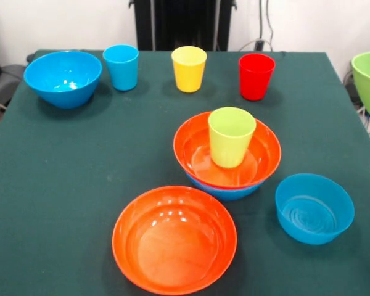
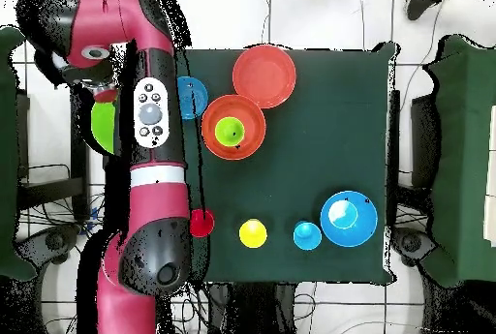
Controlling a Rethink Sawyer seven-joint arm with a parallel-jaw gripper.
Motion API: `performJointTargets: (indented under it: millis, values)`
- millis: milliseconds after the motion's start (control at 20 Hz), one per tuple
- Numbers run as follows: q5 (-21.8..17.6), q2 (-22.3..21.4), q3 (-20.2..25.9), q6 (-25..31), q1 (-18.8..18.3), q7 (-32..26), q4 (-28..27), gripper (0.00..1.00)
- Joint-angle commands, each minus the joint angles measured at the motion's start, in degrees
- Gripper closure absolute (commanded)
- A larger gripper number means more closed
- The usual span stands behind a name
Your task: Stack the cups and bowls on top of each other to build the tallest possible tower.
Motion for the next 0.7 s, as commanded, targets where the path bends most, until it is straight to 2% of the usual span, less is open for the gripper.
performJointTargets:
  millis: [50,100,150,300,350,700]
  values:
    - [-3.0,-2.5,-3.6,-0.1,2.5,-12.6,3.0,1.0]
    - [-1.5,-2.4,-5.2,0.1,2.3,-12.6,2.5,1.0]
    - [-2.8,-3.5,-3.6,0.8,3.1,-12.3,3.1,1.0]
    - [-1.2,-3.5,-5.2,0.9,2.6,-12.7,2.8,1.0]
    - [-2.2,-3.6,-4.1,0.8,2.6,-13.0,3.3,1.0]
    - [-2.0,-5.1,-4.6,2.0,1.4,-14.5,3.6,1.0]
